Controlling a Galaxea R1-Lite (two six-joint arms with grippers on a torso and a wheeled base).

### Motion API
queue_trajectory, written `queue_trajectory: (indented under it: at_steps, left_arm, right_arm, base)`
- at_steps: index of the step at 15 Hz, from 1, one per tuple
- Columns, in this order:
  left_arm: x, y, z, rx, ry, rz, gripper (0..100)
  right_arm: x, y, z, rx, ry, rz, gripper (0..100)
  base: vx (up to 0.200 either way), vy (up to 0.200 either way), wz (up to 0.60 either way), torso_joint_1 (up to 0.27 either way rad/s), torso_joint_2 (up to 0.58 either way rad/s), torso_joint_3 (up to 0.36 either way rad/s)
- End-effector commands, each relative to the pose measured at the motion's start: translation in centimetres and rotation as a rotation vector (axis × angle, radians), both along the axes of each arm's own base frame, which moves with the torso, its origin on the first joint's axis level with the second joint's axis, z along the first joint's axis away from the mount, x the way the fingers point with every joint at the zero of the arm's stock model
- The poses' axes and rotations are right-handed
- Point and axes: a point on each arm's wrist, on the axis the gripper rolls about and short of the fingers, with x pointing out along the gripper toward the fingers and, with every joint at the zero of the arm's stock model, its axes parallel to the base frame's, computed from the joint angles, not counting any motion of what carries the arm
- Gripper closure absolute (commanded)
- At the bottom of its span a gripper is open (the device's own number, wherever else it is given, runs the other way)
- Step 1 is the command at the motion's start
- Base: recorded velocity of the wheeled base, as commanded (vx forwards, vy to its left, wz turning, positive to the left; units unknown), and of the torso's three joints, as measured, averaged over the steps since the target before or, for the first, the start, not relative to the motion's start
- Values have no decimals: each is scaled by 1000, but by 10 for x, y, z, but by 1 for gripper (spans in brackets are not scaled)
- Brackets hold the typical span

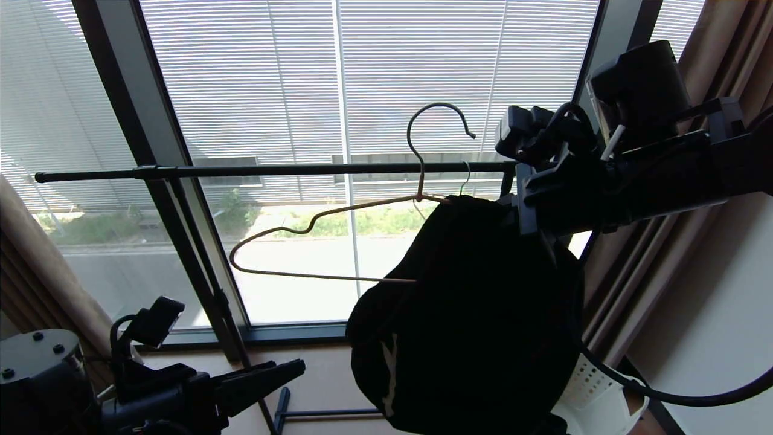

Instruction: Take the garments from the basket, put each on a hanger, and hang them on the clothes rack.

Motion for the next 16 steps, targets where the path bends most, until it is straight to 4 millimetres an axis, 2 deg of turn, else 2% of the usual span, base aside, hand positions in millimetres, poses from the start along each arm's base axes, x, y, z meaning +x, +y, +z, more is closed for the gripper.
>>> queue_trajectory:
  at_steps: [1,4,7,10,15,16]
  left_arm:
    - [23,-13,-12,16,47,-18,0]
    - [41,-34,-12,10,26,-70,0]
    - [50,-46,-13,13,14,-79,0]
    - [54,-56,-18,28,19,-74,0]
    - [52,-62,-22,49,20,-66,0]
    - [52,-62,-22,55,15,-57,100]
  right_arm:
    - [-3,3,0,0,2,12,100]
    - [-7,5,-1,-2,6,24,100]
    - [-15,2,-2,-5,13,32,100]
    - [-29,-4,5,34,14,78,100]
    - [-40,-5,8,67,24,137,100]
    - [-40,-5,8,66,23,138,100]
  base:
    - [0,0,0,0,0,0]
    - [0,0,0,0,0,0]
    - [0,0,0,0,0,0]
    - [0,0,0,0,0,0]
    - [0,0,0,0,0,0]
    - [0,0,0,0,0,0]
